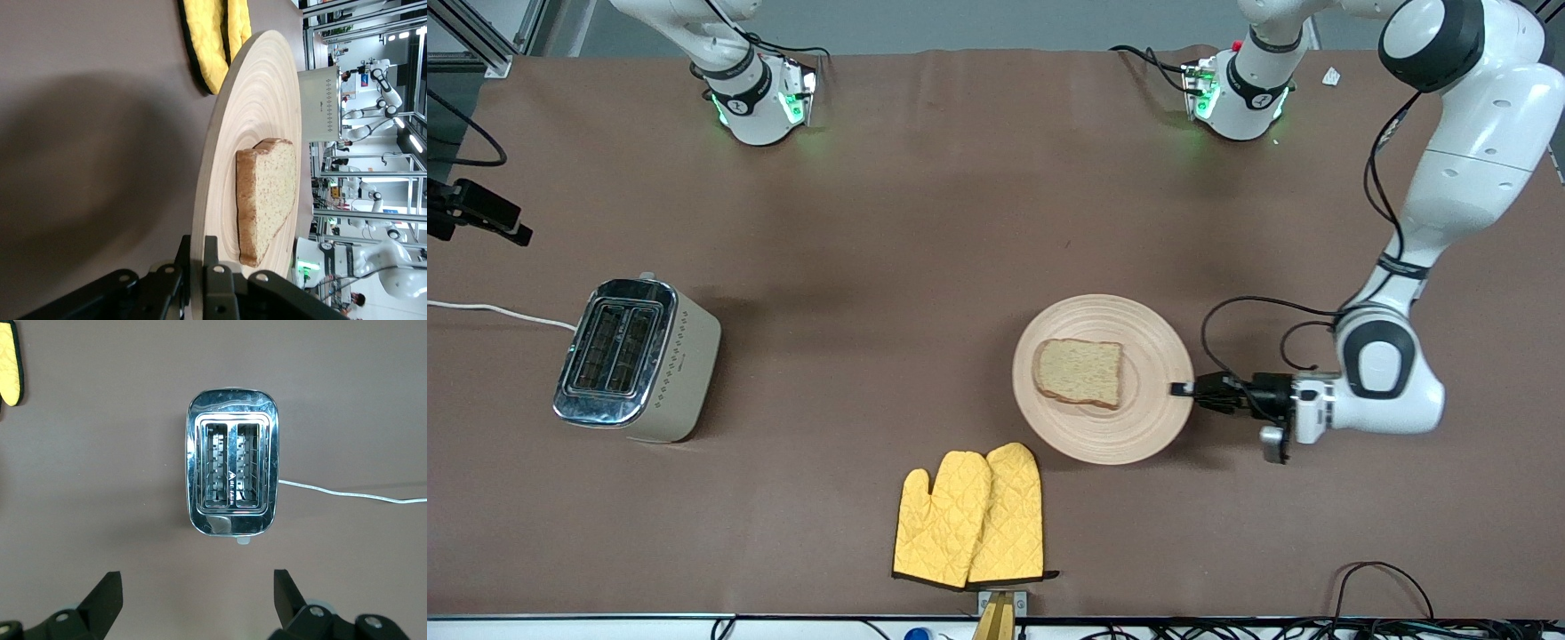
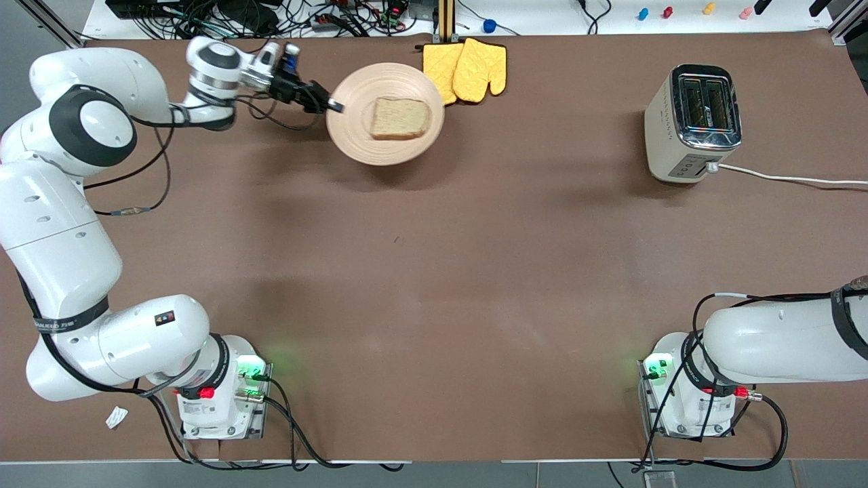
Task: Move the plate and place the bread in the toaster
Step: 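Slide the wooden plate with the left gripper toward the table's middle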
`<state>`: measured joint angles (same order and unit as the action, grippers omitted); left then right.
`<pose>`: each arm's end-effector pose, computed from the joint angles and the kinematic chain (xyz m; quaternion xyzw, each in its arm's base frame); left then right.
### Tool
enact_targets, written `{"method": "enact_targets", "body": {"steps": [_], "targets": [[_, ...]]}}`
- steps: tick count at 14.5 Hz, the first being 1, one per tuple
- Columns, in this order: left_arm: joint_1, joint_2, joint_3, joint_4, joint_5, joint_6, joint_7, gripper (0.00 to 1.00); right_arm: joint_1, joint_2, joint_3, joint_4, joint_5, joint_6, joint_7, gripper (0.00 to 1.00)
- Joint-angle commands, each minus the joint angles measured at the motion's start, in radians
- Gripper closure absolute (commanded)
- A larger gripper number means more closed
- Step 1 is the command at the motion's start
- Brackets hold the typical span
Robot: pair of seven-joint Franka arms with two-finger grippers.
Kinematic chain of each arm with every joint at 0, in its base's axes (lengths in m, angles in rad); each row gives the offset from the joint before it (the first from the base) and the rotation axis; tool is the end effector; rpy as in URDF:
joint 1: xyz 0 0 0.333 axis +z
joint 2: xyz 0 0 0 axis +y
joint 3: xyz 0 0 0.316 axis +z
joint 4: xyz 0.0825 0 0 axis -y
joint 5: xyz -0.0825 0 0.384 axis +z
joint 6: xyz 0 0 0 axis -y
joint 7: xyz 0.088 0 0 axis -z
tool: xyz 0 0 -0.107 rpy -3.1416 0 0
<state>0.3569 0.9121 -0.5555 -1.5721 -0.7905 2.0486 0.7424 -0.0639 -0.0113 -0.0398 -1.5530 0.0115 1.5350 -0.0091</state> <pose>0.6649 -0.1215 0.1702 0.8365 -0.1196 -0.0184 0.5345 0.5448 -0.0556 0.6360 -0.9989 0.0471 0.0030 0.0061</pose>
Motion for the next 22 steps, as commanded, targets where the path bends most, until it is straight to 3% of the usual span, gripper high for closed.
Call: {"method": "enact_targets", "body": {"steps": [1,4,11,22], "targets": [[0.031,-0.038,-0.122,-0.156,-0.027,0.176,0.006,1.00,-0.019,-0.015,0.011,-0.013,0.008,-0.001,-0.003,0.00],[0.007,-0.025,-0.201,-0.249,-0.122,0.345,0.011,1.00,-0.019,-0.015,0.011,-0.013,0.008,-0.001,-0.003,0.00],[-0.170,-0.009,-0.204,-0.261,-0.298,0.430,0.034,0.99,-0.020,-0.013,0.011,-0.009,0.008,-0.007,-0.002,0.00],[-0.202,0.077,-0.169,-0.224,-0.315,0.478,0.114,0.98,-0.025,-0.006,0.012,-0.004,0.008,-0.058,-0.077,0.00]]}}
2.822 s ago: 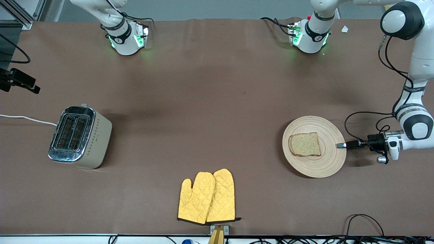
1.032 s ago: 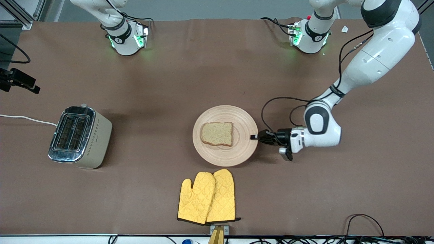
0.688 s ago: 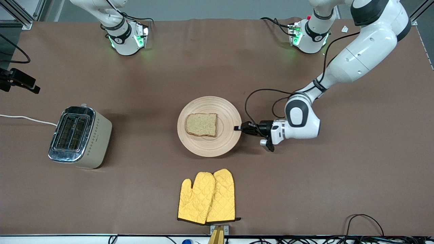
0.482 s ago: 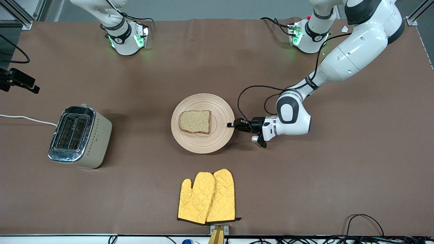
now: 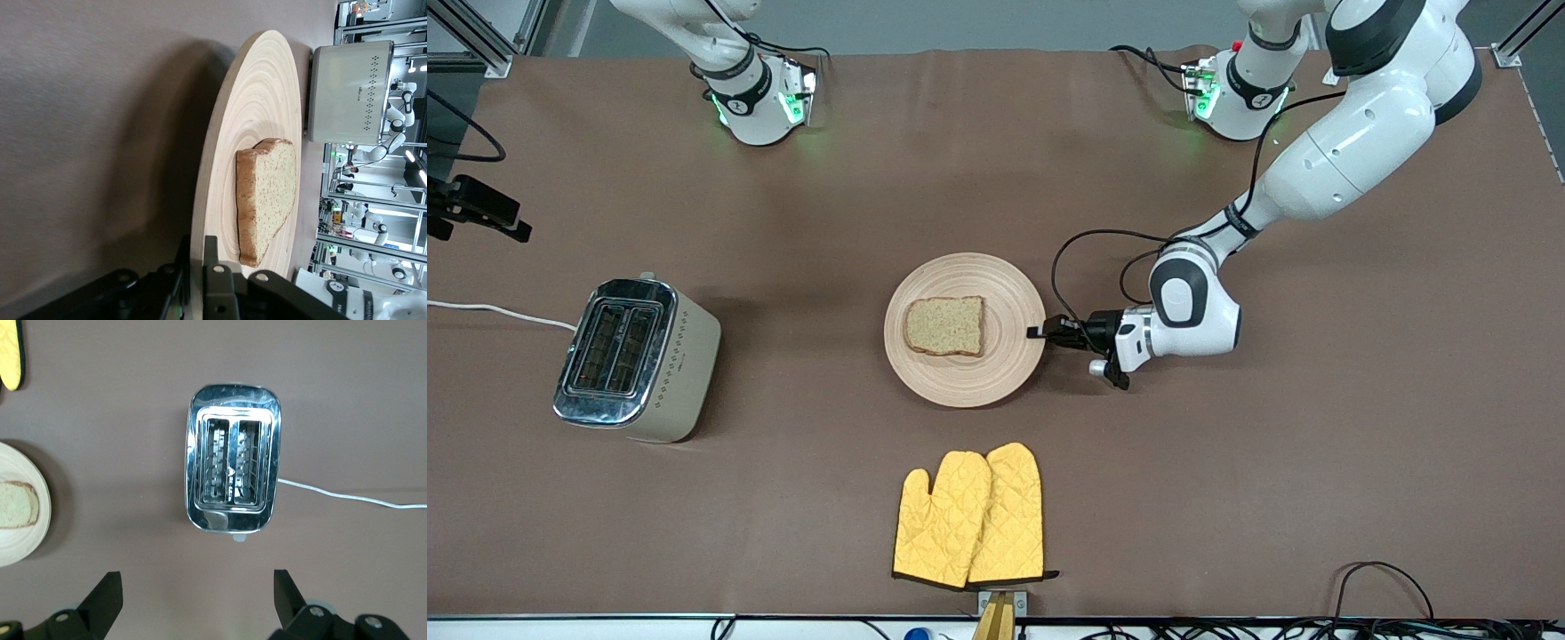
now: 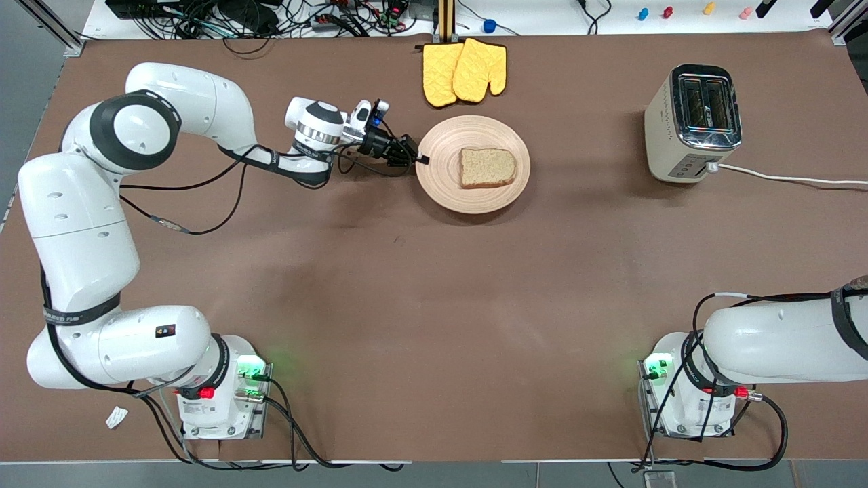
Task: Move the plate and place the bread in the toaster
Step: 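Release the plate with the left gripper while the right gripper reaches the bread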
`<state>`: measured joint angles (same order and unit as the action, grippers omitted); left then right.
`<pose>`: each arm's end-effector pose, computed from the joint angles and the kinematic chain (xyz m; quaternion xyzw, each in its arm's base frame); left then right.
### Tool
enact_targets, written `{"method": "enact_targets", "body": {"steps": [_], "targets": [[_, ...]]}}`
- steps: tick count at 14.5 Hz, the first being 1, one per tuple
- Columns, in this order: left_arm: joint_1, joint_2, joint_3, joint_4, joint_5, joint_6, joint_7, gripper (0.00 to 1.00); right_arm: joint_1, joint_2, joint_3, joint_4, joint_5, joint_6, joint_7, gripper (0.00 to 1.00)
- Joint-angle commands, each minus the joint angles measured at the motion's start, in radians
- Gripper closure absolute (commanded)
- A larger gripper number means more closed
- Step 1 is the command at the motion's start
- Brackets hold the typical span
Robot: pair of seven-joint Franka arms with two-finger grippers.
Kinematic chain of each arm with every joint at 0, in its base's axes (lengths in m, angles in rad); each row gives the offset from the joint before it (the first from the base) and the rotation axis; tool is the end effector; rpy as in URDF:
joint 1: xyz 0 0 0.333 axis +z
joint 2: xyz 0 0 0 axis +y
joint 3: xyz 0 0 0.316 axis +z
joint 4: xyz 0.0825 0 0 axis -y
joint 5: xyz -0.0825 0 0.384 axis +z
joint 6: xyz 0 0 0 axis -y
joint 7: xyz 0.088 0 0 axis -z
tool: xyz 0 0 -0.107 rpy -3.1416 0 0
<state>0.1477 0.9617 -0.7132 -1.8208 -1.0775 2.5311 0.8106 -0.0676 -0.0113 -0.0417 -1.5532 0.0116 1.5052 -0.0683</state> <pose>0.5427 -0.3155 0.1050 0.8486 -0.0546 -0.0414 0.5245 0.5413 -0.0582 0.6333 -0.9996 0.0202 0.0177 0.0076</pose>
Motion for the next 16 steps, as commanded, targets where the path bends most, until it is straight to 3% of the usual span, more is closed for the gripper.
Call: {"method": "enact_targets", "body": {"steps": [1,2,3,5,8,11,14,16], "targets": [[0.006,0.028,-0.011,0.025,-0.035,-0.005,0.044,0.96,-0.020,-0.006,0.014,-0.013,0.013,-0.033,-0.018,0.00],[0.006,0.026,-0.011,0.025,-0.056,-0.005,0.044,0.87,-0.017,-0.006,0.014,-0.027,0.034,-0.039,-0.016,0.00],[0.004,0.025,-0.011,0.021,-0.077,-0.005,0.044,0.68,-0.015,-0.007,0.014,-0.044,0.068,-0.046,-0.016,0.00],[0.001,0.011,-0.012,0.018,-0.126,-0.005,0.032,0.00,-0.011,-0.003,0.017,-0.093,0.117,-0.036,-0.016,0.00],[0.010,-0.043,-0.011,0.041,-0.121,-0.005,-0.098,0.00,0.079,-0.001,0.019,-0.197,0.185,0.082,-0.004,0.00],[0.050,-0.096,-0.005,0.084,-0.067,-0.009,-0.210,0.00,0.224,0.053,0.019,-0.211,0.235,0.194,0.115,0.00],[0.185,-0.162,-0.008,0.084,0.168,-0.035,-0.371,0.00,0.368,0.117,0.019,-0.211,0.238,0.308,0.299,0.00],[0.260,-0.213,-0.011,0.095,0.319,-0.121,-0.492,0.00,0.437,0.183,0.020,-0.212,0.240,0.384,0.364,0.00]]}}
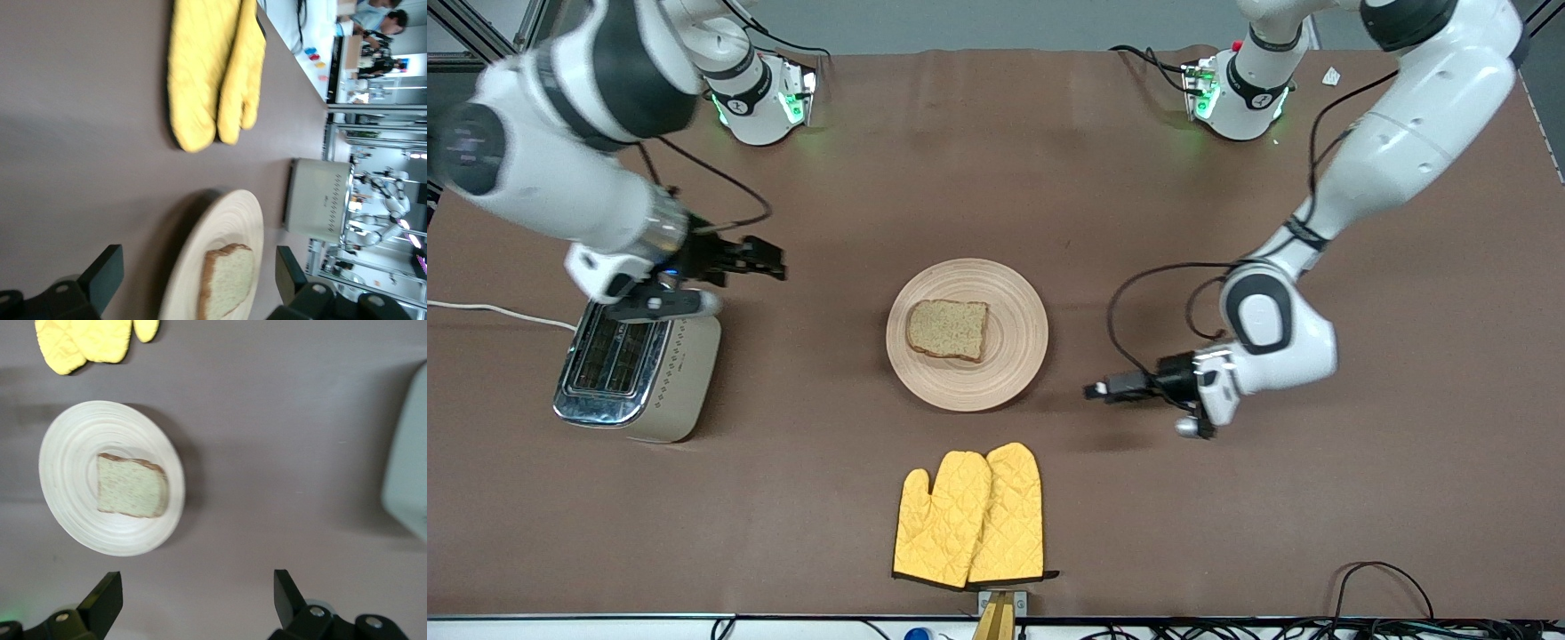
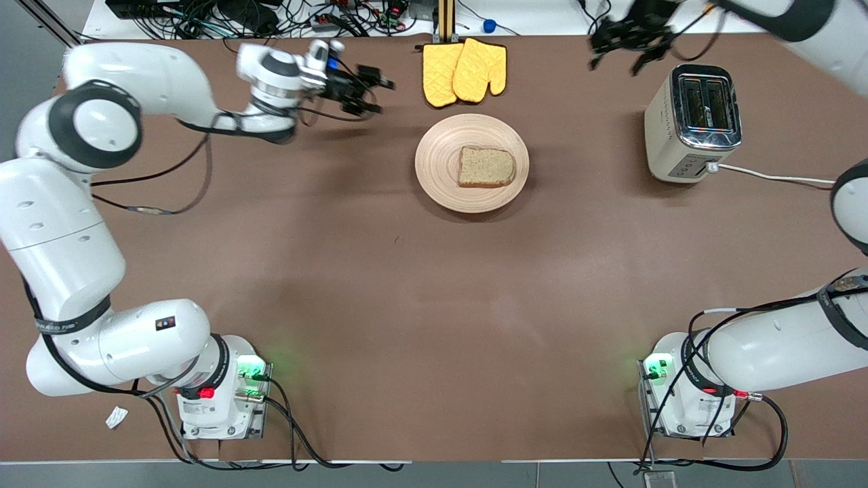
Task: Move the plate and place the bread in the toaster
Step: 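Release the plate with the left gripper while the right gripper reaches the bread, then grasp the bread slice with the right gripper while the left gripper withdraws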
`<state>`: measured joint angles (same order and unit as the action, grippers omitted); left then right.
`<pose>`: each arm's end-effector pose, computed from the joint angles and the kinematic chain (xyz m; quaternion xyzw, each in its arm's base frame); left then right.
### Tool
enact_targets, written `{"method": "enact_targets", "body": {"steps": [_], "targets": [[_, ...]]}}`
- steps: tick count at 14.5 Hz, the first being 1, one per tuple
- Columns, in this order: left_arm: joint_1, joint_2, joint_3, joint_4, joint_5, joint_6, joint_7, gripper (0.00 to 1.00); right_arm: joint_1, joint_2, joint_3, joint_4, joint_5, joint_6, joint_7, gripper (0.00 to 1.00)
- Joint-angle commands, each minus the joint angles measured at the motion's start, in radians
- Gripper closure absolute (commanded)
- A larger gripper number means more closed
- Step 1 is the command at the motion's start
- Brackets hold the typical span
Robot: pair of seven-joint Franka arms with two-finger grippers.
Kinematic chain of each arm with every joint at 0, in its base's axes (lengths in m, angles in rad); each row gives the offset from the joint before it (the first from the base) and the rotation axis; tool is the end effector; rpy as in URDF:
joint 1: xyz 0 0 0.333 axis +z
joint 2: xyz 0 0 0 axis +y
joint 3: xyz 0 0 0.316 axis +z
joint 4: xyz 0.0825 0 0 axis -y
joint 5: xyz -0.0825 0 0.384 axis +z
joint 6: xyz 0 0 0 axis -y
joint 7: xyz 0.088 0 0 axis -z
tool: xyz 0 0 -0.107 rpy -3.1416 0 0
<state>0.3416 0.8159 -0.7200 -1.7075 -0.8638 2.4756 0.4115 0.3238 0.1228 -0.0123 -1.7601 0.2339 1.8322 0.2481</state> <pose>0.6578 -0.1923 0.2221 0.8689 0.0587 0.0149 0.4913 0.5601 0.2003 0.4879 -0.9935 0.0015 0.0549 0.0999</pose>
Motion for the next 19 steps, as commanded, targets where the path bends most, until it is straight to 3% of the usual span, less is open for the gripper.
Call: {"method": "enact_targets", "body": {"steps": [1,5,7,12,15,19], "targets": [[0.094,-0.093,-0.004,-0.003,0.177,-0.096,-0.143,0.00,0.072,0.082,-0.009,-0.007,0.043,0.099,0.054,0.00],[0.140,-0.274,-0.001,0.101,0.542,-0.343,-0.455,0.00,0.145,0.227,-0.011,-0.009,0.128,0.214,0.085,0.00],[0.140,-0.306,-0.002,0.176,0.673,-0.488,-0.552,0.00,0.181,0.280,-0.011,-0.022,0.130,0.293,0.141,0.00],[0.140,-0.437,0.002,0.216,0.712,-0.625,-0.631,0.00,0.228,0.334,-0.009,-0.130,0.131,0.491,0.154,0.00],[0.136,-0.480,-0.007,0.273,0.880,-0.743,-0.684,0.00,0.259,0.374,-0.011,-0.137,0.131,0.554,0.192,0.01],[0.128,-0.567,0.002,0.279,0.933,-0.813,-0.697,0.00,0.262,0.380,-0.011,-0.160,0.131,0.596,0.192,0.21]]}}
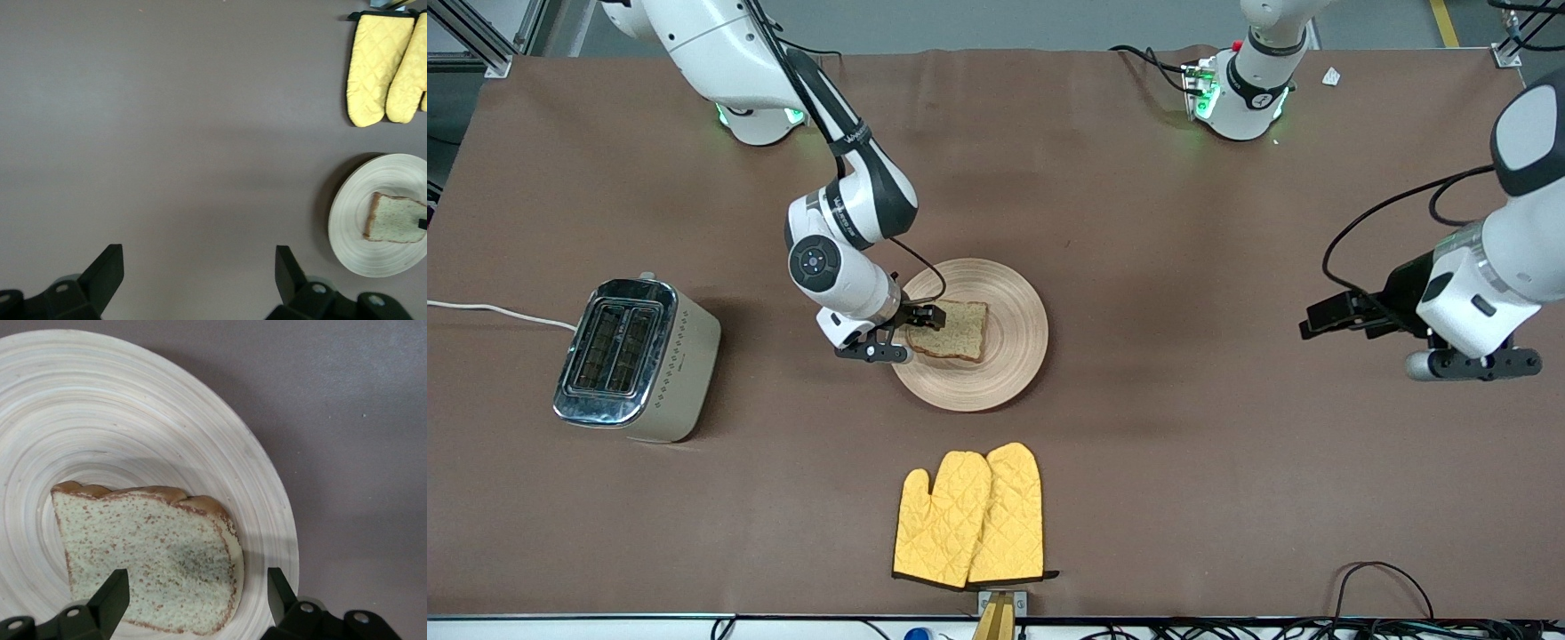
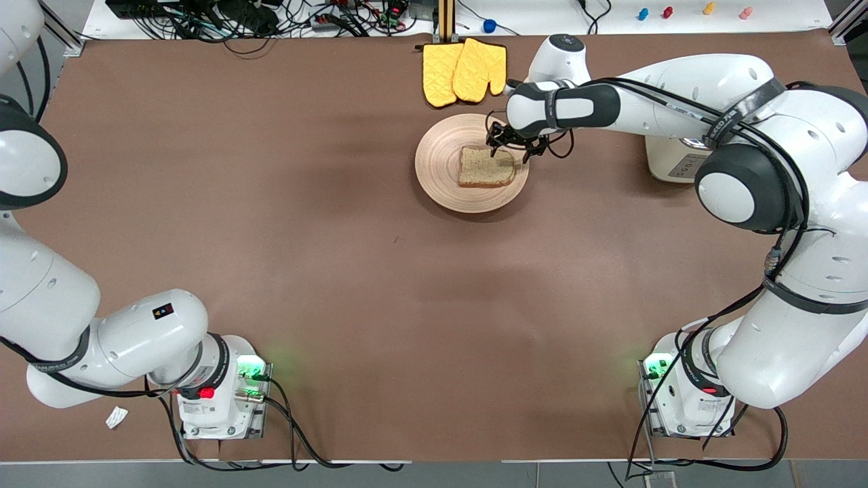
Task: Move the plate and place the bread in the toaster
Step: 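Grasp the bread slice with the right gripper while the left gripper withdraws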
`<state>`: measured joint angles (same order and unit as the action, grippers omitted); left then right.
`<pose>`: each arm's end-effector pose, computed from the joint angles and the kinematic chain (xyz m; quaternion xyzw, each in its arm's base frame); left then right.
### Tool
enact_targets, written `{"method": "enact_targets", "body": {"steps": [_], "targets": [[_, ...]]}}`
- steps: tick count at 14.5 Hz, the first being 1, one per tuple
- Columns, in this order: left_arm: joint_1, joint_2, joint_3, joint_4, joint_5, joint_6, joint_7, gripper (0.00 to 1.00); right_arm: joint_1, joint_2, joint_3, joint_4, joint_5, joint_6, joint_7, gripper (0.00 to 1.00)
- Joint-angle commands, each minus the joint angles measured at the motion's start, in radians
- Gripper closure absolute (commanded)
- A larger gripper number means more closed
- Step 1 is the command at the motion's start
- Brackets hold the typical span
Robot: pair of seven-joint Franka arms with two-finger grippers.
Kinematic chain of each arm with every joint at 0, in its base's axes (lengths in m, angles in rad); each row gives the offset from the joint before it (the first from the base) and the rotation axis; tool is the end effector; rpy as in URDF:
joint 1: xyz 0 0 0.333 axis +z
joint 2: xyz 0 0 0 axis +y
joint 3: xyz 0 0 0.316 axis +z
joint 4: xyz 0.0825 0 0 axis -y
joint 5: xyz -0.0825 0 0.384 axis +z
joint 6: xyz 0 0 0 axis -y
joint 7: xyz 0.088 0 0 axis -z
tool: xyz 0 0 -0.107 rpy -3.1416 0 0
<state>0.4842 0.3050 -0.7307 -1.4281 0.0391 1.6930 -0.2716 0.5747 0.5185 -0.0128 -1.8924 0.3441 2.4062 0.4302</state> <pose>0.6293 -0.0910 0.5611 0.9962 0.0239 -0.0030 0.0831 0.5349 0.3399 0.2285 -0.9919 0.0613 0.0548 0.0971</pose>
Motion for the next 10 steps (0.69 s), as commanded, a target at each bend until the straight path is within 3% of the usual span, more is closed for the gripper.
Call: {"method": "enact_targets", "body": {"steps": [1,2,5,9,10], "targets": [[-0.018,-0.082,0.019,-0.006,0.033,-0.039,-0.009,0.00,0.013,-0.015,-0.010,-0.028,0.021,0.024,0.010,0.27],[-0.065,-0.116,0.078,-0.008,0.033,-0.070,-0.006,0.00,0.017,-0.014,-0.010,-0.030,0.021,0.028,0.010,0.32],[-0.379,-0.188,0.403,-0.008,0.025,-0.140,0.003,0.00,0.024,0.000,-0.010,-0.040,0.021,0.070,0.010,0.41],[-0.466,-0.286,0.493,-0.110,0.024,-0.177,0.058,0.00,0.024,0.015,-0.010,-0.051,0.021,0.102,0.010,0.42],[-0.479,-0.308,0.511,-0.129,0.019,-0.177,0.064,0.00,0.025,0.018,-0.010,-0.057,0.021,0.115,0.010,0.46]]}}
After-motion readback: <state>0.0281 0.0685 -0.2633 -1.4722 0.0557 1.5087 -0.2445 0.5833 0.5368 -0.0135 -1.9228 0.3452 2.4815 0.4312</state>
